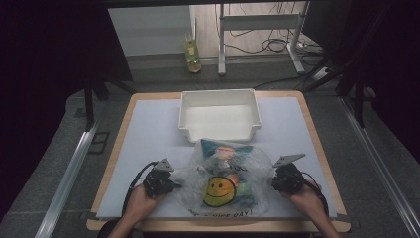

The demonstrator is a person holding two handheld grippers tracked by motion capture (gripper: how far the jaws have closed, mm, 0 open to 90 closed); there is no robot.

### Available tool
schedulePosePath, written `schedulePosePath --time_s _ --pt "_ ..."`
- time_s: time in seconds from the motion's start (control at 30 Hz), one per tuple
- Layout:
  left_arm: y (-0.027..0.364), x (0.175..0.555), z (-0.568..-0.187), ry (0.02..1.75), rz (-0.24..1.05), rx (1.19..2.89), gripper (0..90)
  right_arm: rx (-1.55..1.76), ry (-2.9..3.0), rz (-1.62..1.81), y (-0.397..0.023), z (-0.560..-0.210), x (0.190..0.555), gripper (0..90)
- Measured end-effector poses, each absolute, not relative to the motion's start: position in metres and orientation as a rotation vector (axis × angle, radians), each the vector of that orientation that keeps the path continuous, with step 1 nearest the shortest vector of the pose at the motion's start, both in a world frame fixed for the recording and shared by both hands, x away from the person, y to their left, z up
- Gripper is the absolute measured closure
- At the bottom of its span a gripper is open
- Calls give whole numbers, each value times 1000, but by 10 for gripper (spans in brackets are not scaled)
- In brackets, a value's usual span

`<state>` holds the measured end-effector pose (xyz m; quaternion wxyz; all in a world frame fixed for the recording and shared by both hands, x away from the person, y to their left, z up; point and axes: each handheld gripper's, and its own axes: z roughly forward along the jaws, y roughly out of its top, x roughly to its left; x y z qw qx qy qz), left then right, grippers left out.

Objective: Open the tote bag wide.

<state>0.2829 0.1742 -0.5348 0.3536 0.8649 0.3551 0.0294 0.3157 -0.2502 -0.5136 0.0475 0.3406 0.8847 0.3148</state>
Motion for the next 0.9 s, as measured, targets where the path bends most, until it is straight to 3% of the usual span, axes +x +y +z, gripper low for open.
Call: schedulePosePath --time_s 0.3,0.57,0.9 --pt "179 273 -531 929 109 2223 893 1057 2690 960 -263 -513 300 894" --pt "200 254 -495 917 172 2062 883 1052 2615 1106 -270 -482 291 893" --pt "230 238 -487 1012 214 2040 892 1019 2565 1207 -274 -450 276 892"
